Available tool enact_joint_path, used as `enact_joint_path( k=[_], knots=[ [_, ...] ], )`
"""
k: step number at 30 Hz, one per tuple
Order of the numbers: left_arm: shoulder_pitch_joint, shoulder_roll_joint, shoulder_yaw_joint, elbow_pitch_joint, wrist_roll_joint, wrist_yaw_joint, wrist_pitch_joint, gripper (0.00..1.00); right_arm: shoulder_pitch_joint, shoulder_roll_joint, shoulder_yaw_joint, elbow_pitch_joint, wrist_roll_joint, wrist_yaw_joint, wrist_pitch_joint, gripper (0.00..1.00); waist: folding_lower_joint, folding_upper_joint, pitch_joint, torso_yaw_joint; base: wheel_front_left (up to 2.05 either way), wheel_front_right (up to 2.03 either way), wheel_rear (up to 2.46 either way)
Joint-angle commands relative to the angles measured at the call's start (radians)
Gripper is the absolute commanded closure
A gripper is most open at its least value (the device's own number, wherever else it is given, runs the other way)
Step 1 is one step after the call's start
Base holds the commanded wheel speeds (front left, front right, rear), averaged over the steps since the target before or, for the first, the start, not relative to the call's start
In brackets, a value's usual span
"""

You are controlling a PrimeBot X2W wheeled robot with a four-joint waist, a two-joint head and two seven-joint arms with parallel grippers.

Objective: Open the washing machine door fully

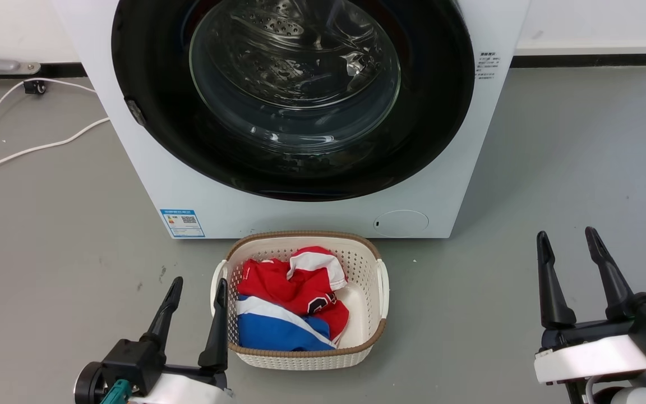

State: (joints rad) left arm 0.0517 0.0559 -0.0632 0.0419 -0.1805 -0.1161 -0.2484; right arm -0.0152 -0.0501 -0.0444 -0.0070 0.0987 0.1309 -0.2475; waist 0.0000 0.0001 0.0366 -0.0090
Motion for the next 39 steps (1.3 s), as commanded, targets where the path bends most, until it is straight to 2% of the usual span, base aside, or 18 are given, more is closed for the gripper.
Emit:
enact_joint_path(
  k=[1,8,36,37,39],
  knots=[
    [0.004,-0.002,0.001,0.003,0.016,-0.006,-0.007,0.00,0.007,0.000,0.002,-0.006,-0.016,0.000,-0.010,0.00,0.0000,-0.0001,0.000,0.000,0.00,0.00,0.00],
    [0.002,-0.005,-0.006,0.016,0.056,-0.013,-0.020,0.00,0.008,0.000,0.000,-0.009,-0.057,0.000,-0.020,0.00,0.0000,-0.0001,0.002,0.003,0.00,0.00,0.00],
    [0.005,-0.006,-0.029,0.015,0.032,-0.015,-0.017,0.00,0.013,0.000,0.010,0.023,-0.015,0.000,-0.018,0.00,0.0000,-0.0001,0.004,0.010,0.00,0.00,0.00],
    [0.003,-0.006,-0.030,0.015,0.032,-0.015,-0.017,0.00,0.009,0.000,0.005,0.028,-0.002,0.000,-0.018,1.00,0.0000,-0.0001,0.007,0.010,0.00,0.00,0.00],
    [-0.002,-0.006,-0.032,0.013,0.033,-0.015,-0.017,0.00,0.002,0.000,-0.005,0.039,0.032,0.000,-0.018,1.00,0.0000,-0.0001,0.016,0.009,0.00,0.00,0.00]
  ],
)
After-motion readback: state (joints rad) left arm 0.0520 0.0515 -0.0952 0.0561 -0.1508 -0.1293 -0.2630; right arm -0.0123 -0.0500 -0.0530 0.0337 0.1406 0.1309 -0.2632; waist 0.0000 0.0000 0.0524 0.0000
